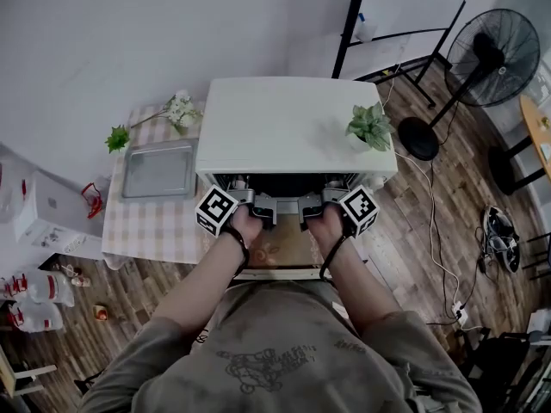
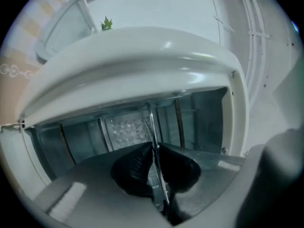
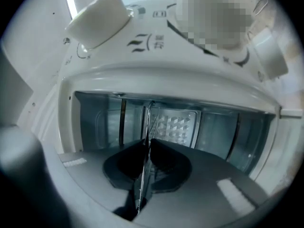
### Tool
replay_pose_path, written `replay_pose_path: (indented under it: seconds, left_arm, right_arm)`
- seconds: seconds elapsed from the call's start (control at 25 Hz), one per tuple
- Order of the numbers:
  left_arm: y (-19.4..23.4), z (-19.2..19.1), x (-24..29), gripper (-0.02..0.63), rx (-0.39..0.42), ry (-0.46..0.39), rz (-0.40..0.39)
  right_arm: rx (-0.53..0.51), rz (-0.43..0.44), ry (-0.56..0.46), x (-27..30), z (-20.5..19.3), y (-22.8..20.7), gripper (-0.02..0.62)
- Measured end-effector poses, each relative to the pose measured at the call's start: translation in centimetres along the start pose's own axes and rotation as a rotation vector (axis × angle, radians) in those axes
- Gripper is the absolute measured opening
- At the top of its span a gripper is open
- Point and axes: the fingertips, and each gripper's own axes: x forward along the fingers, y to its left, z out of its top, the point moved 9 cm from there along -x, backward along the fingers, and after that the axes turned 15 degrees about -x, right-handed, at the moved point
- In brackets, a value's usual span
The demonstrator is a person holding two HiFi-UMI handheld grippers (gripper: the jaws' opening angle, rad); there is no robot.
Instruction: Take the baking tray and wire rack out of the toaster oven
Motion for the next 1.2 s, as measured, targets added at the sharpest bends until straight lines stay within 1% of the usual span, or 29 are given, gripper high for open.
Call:
replay_pose_path:
  seconds: [0.44,0.64,0.96,1.04,1.2]
  left_arm:
    - [-0.9,-0.8,-3.8,0.005,-0.026,0.033,0.082]
    - [-1.5,-1.6,-6.7,0.002,-0.036,0.047,0.122]
    - [-2.7,-2.7,-10.9,0.000,-0.063,0.081,0.166]
    - [-2.9,-2.9,-11.8,0.000,-0.071,0.096,0.172]
    - [-3.5,-3.1,-13.4,0.002,-0.106,0.142,0.149]
  right_arm:
    - [0.011,-0.077,0.068,-3.9,-0.4,1.2,0.028]
    - [0.018,-0.110,0.106,-6.7,-0.8,1.8,0.026]
    - [0.024,-0.130,0.164,-11.1,-1.1,3.2,0.028]
    - [0.025,-0.125,0.170,-11.9,-1.2,3.6,0.028]
    - [0.011,-0.140,0.192,-13.7,-1.5,4.4,0.028]
